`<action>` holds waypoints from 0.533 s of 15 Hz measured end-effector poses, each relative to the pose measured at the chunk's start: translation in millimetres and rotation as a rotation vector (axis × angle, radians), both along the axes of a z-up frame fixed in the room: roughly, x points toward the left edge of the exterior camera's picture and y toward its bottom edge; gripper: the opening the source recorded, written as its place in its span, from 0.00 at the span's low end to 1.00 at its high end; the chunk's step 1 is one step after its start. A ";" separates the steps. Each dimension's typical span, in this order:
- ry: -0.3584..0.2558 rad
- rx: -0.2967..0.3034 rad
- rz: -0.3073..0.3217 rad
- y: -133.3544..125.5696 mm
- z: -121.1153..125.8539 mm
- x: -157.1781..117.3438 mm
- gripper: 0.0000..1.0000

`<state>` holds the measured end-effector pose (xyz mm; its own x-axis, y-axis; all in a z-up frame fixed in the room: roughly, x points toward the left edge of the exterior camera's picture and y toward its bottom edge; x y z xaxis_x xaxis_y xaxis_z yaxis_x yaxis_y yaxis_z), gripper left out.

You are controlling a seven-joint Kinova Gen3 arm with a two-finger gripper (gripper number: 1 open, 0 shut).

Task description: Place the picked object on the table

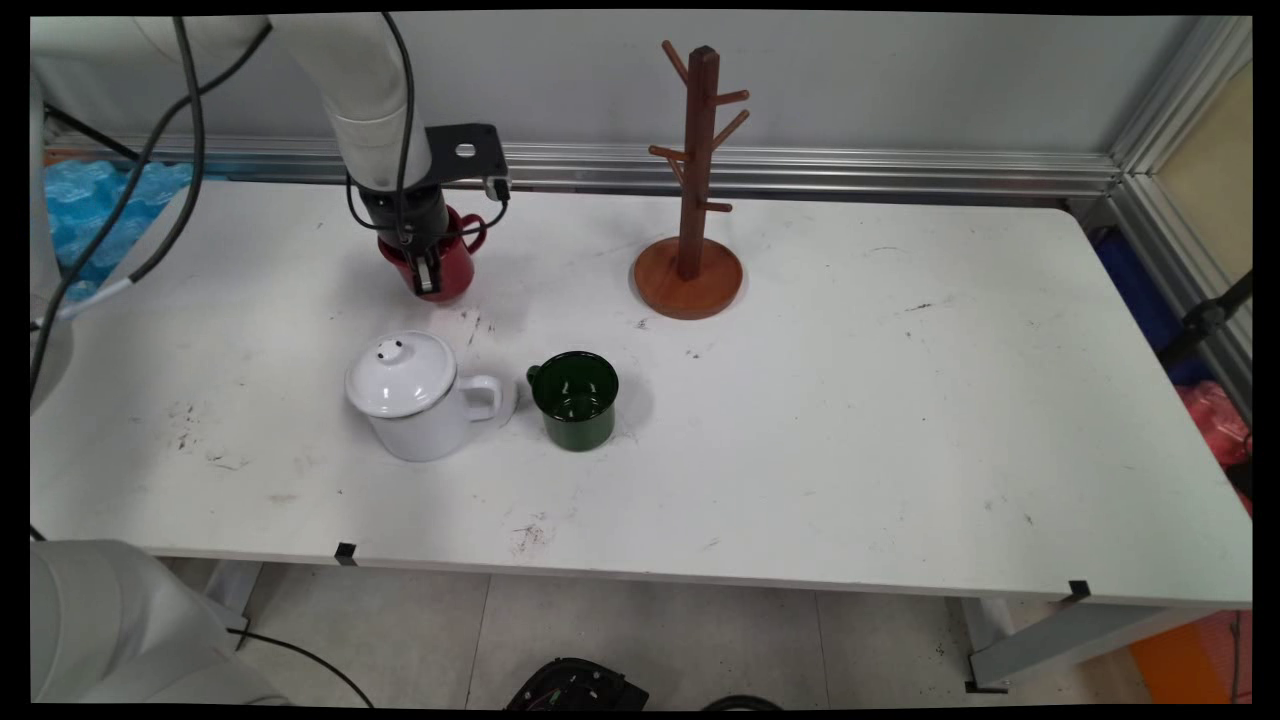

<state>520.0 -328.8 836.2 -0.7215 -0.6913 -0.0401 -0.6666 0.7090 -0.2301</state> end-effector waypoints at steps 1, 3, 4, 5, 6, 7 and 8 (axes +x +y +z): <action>0.003 0.006 -0.003 -1.1 -1.2 -0.9 0.00; 0.016 0.022 -0.014 -4.4 -4.6 -3.2 0.00; 0.023 0.030 -0.020 -6.2 -5.9 -4.1 0.00; 0.029 0.037 -0.026 -7.9 -6.9 -4.8 0.00; 0.034 0.041 -0.029 -9.2 -7.4 -5.1 0.00; 0.041 0.047 -0.036 -11.4 -8.0 -5.5 0.00; 0.047 0.052 -0.041 -13.4 -8.3 -5.6 0.00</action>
<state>514.4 -342.2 827.9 -0.7512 -0.6588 -0.0409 -0.6457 0.7463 -0.1617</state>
